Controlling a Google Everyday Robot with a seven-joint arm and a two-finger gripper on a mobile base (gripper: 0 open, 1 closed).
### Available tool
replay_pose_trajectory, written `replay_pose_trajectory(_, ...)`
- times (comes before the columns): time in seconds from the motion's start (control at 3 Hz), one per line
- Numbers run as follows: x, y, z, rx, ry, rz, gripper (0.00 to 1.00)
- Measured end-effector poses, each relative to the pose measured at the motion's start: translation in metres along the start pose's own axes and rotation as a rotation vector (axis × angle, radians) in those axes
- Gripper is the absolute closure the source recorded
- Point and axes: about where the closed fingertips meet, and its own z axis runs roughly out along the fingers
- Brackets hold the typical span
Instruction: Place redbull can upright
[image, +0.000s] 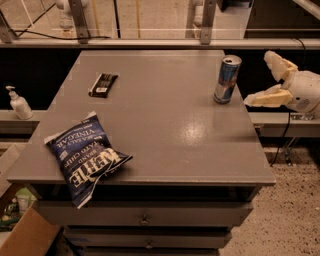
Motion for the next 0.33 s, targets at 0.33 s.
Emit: replay_pose_trajectory(0.33,0.0,0.0,0.0001,0.0,0.0,0.0,0.0)
